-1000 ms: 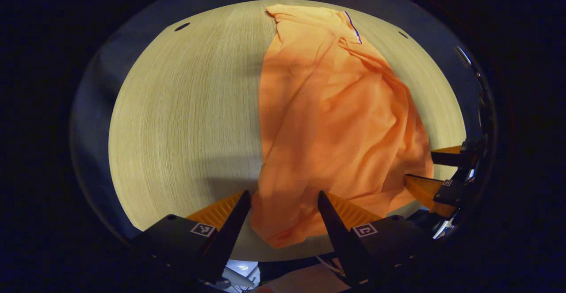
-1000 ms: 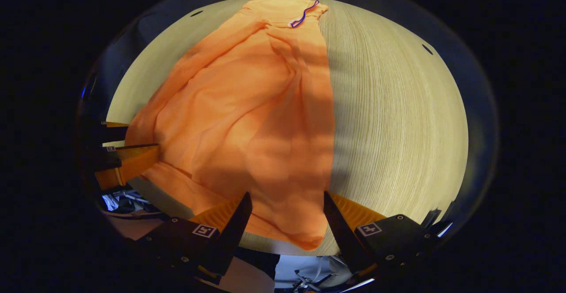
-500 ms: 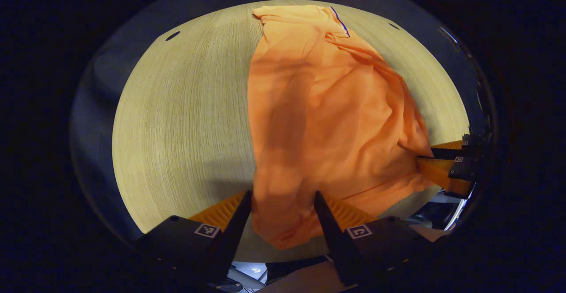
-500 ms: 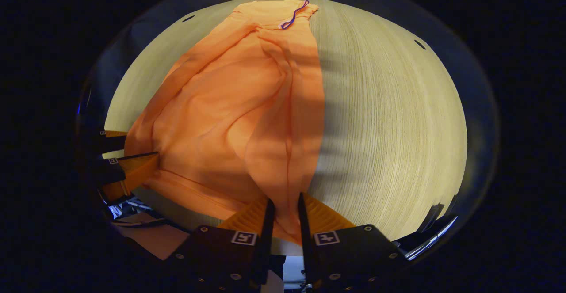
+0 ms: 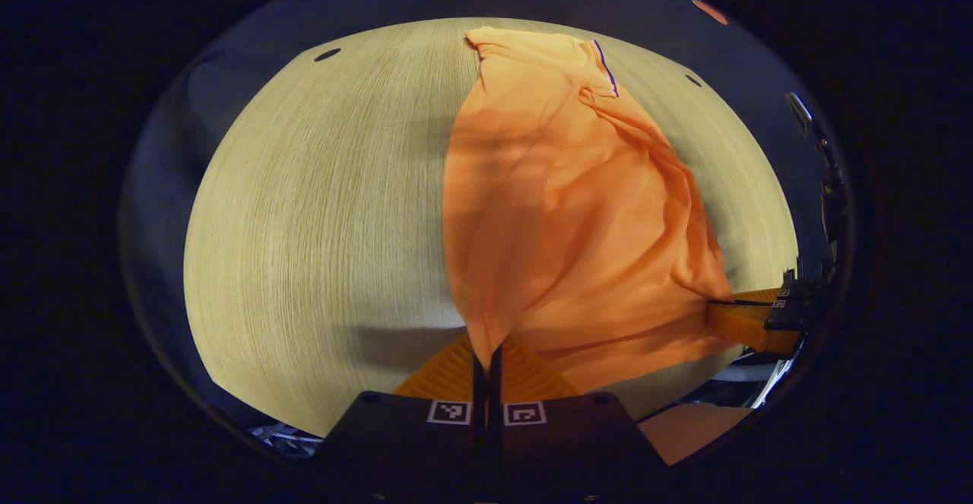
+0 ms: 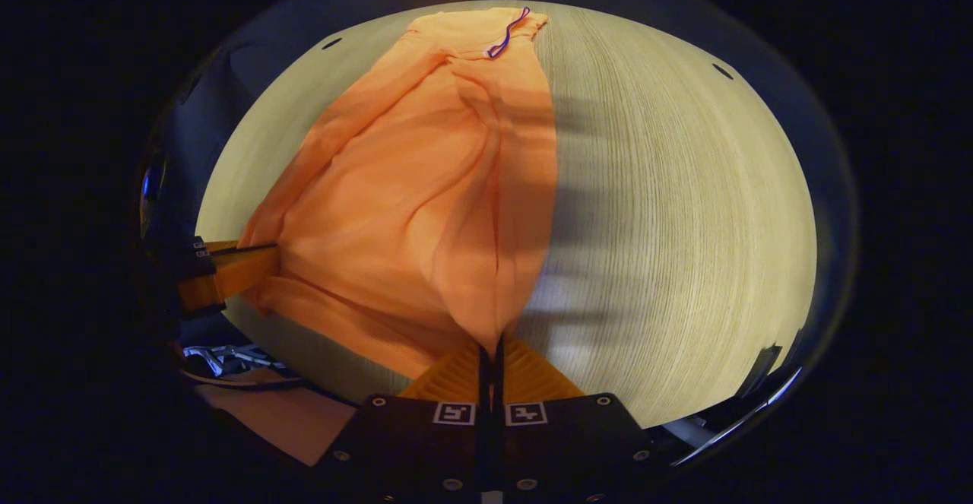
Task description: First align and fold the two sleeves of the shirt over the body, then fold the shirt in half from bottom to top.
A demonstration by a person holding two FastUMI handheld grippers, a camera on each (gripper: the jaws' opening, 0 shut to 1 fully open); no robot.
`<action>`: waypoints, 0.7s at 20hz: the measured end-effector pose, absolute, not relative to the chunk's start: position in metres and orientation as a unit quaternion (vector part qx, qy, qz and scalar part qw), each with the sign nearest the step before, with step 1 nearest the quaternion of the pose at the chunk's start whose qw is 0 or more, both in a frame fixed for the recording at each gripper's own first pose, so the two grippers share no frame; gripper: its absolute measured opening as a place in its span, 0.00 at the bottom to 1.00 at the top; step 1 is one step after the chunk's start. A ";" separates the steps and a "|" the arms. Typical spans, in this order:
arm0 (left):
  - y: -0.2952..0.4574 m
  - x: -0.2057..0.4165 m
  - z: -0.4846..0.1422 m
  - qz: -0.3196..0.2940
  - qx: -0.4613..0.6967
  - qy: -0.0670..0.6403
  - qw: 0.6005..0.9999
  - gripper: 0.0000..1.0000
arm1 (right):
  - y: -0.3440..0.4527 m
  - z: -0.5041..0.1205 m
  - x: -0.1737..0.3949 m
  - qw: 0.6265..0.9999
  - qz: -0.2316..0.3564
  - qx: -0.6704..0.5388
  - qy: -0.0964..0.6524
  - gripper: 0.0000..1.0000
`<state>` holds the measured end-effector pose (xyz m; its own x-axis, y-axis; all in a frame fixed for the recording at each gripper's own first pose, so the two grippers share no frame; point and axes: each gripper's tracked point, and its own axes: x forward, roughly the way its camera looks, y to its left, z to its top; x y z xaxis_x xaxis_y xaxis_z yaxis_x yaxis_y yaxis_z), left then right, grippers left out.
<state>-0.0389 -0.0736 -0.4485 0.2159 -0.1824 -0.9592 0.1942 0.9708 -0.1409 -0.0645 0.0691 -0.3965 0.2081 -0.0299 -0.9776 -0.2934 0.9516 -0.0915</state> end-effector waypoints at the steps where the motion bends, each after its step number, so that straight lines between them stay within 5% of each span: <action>1: -0.074 -0.041 -0.447 -0.120 -0.006 0.620 0.775 0.01 | 0.069 -0.393 -0.063 0.768 0.086 -0.129 0.622 0.00; 14: -0.079 0.015 -0.403 -0.135 -0.023 0.578 0.805 0.01 | 0.082 -0.332 0.007 0.805 0.104 -0.112 0.574 0.00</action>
<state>0.0149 -0.0794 -0.4031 0.2961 -0.2439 -0.9235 0.1918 0.9623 -0.1927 0.0067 0.0824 -0.3317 0.3201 0.0390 -0.9466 -0.2960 0.9532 -0.0609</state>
